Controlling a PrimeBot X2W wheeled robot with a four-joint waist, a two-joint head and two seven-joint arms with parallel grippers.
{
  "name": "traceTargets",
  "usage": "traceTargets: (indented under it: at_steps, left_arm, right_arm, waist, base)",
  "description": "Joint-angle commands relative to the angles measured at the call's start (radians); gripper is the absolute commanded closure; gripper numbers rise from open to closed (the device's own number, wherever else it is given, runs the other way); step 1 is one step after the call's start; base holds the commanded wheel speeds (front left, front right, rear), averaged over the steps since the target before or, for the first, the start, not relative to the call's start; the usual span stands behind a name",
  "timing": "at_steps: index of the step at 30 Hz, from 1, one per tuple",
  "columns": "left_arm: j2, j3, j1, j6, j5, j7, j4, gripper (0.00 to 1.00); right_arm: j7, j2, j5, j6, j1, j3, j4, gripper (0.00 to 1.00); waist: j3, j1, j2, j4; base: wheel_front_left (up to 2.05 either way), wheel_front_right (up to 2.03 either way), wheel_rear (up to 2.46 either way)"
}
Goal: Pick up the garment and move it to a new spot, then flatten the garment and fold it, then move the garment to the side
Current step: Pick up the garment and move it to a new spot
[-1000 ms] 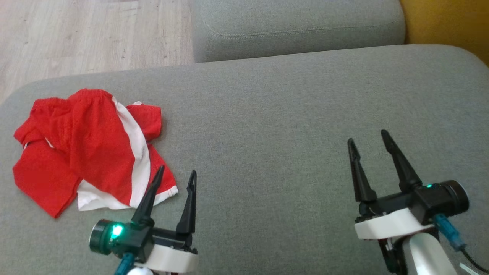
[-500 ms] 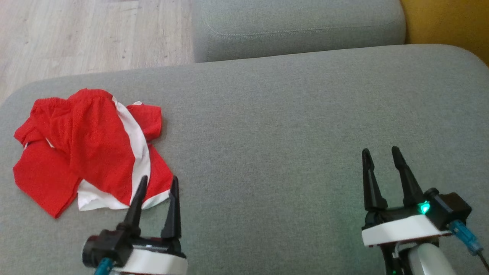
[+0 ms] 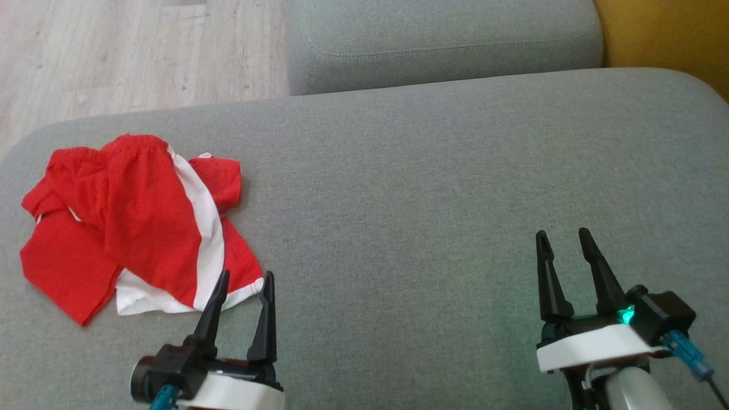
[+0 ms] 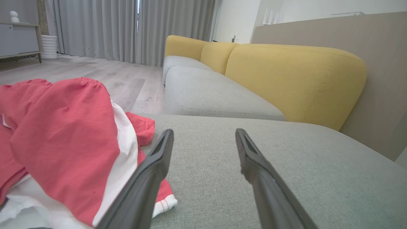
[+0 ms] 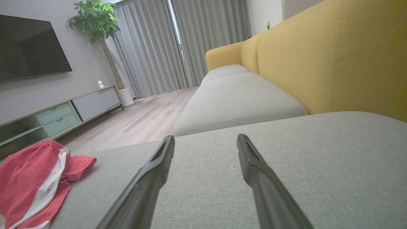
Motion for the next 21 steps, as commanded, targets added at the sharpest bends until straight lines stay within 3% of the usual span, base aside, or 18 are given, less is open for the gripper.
traceTargets:
  at_steps: [1,11,21]
  left_arm:
    - [0.001,0.030,-0.042,-0.001,-0.004,-0.008,-0.025,0.00]
    - [0.001,0.052,-0.040,0.014,-0.032,-0.008,-0.045,0.00]
    - [0.001,0.093,-0.020,0.028,-0.032,-0.008,-0.058,0.00]
  right_arm:
    - [-0.011,-0.007,-0.008,0.008,-0.032,0.024,-0.030,0.00]
    - [-0.011,-0.007,-0.023,0.008,-0.031,0.045,-0.033,0.00]
    - [-0.011,-0.007,-0.029,0.008,-0.014,0.098,-0.022,0.00]
  waist:
    - [-0.001,0.0000,-0.0001,0.002]
    - [-0.002,0.0000,-0.0001,0.030]
    - [-0.025,0.0000,-0.0001,0.130]
  base:
    - [0.00,0.00,0.00]
    - [0.00,0.00,0.00]
    - [0.00,0.00,0.00]
